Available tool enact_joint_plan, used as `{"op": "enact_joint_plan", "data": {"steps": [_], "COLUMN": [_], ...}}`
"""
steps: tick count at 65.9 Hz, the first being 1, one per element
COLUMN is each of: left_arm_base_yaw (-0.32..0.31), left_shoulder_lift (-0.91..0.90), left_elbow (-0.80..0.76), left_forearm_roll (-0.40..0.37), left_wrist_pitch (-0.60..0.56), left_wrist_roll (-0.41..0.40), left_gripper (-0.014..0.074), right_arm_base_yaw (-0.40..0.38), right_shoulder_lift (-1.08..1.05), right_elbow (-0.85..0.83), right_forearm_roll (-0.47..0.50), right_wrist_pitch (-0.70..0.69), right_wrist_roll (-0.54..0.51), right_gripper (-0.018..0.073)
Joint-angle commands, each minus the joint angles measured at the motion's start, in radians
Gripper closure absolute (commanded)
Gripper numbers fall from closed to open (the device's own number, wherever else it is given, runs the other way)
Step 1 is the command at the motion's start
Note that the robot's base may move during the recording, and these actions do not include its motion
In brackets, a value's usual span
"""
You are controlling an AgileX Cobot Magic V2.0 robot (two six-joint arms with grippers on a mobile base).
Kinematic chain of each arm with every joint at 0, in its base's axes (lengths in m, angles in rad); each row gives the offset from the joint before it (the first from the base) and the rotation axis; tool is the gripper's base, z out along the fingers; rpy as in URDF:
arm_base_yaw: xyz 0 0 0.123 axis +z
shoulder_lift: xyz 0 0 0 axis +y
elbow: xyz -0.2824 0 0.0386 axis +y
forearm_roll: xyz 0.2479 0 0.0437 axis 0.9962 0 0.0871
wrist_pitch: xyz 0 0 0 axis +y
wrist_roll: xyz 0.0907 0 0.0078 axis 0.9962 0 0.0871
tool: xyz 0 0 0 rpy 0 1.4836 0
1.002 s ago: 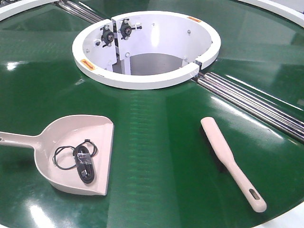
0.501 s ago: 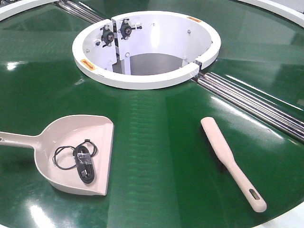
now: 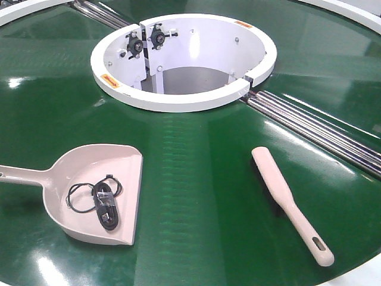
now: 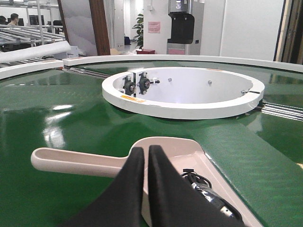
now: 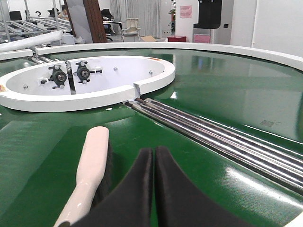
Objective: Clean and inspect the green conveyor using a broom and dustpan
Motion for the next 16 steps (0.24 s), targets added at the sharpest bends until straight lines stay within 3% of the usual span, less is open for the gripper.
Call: {"op": "enact_joint_plan", "data": {"steps": [1,16], "left_arm_base_yaw": [0.002,0.002], "left_shoulder_lift": [-0.014,-0.014], "left_elbow": [0.028,0.028], "left_forearm_roll": [-0.002,-0.002], "left_wrist_pitch": [-0.072,-0.072], "left_wrist_roll": [-0.008,-0.008], "left_gripper": [0.0603,0.0603], "right_arm_base_yaw": [-0.007,-0.007], "right_shoulder_lift": [-0.019,-0.019], "right_elbow": [0.012,0.012], "right_forearm_roll": [-0.003,-0.003], "right_wrist_pitch": [-0.08,-0.08], "right_wrist_roll": [-0.005,-0.005], "right_gripper": [0.0569,0.0569]}}
